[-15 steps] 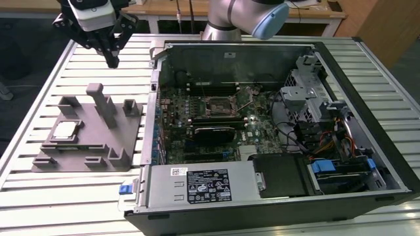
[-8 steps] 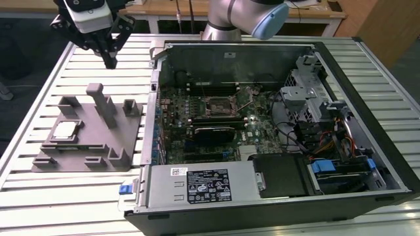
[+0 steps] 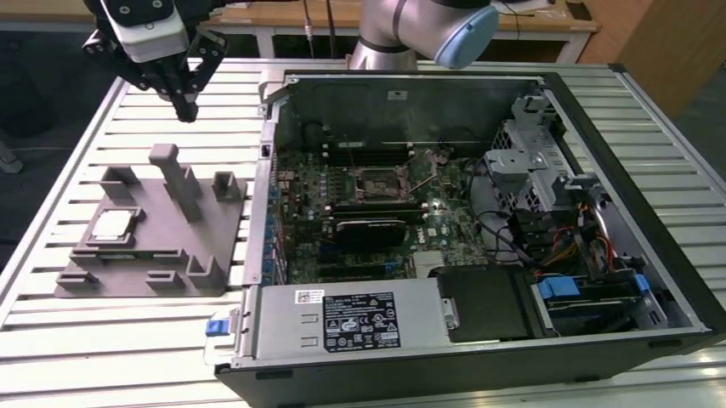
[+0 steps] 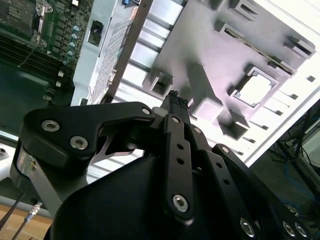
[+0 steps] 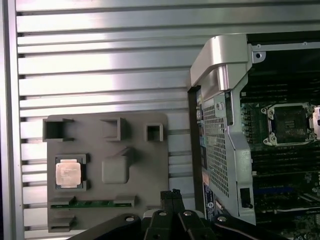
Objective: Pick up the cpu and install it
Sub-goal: 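Reach for the cpu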
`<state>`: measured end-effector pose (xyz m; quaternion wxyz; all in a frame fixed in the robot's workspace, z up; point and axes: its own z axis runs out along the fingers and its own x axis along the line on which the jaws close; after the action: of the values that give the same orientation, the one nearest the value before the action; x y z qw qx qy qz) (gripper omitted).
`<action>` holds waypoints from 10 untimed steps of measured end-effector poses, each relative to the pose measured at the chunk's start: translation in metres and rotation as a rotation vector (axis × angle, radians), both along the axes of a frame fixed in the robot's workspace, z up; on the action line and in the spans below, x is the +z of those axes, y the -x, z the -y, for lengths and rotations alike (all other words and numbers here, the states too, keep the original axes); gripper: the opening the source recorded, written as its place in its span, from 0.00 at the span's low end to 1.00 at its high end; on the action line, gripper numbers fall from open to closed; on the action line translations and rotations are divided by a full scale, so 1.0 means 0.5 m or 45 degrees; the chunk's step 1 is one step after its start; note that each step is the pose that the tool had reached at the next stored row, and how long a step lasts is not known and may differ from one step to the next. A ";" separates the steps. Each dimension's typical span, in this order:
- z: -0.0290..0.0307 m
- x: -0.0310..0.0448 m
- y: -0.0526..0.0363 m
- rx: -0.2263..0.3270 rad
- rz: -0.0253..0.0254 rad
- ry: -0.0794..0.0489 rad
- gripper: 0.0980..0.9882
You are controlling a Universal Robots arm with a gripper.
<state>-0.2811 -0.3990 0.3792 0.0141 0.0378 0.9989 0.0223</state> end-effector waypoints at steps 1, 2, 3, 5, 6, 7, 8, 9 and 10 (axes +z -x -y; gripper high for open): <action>0.000 -0.001 0.002 0.000 -0.0001 0.000 0.01; 0.000 -0.002 0.004 0.000 0.0000 0.000 0.01; 0.000 -0.003 0.006 0.000 0.0000 0.000 0.01; 0.000 -0.006 0.010 0.000 0.0000 0.000 0.01; 0.000 -0.007 0.012 0.000 -0.0001 0.000 0.01; 0.000 -0.008 0.014 0.000 0.0000 0.000 0.01; 0.000 -0.009 0.016 0.000 0.0000 0.000 0.01; 0.000 -0.010 0.018 0.000 -0.0001 0.000 0.01; 0.000 -0.011 0.019 -0.001 -0.0001 0.000 0.01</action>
<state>-0.2908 -0.3989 0.3735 0.0141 0.0381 0.9989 0.0223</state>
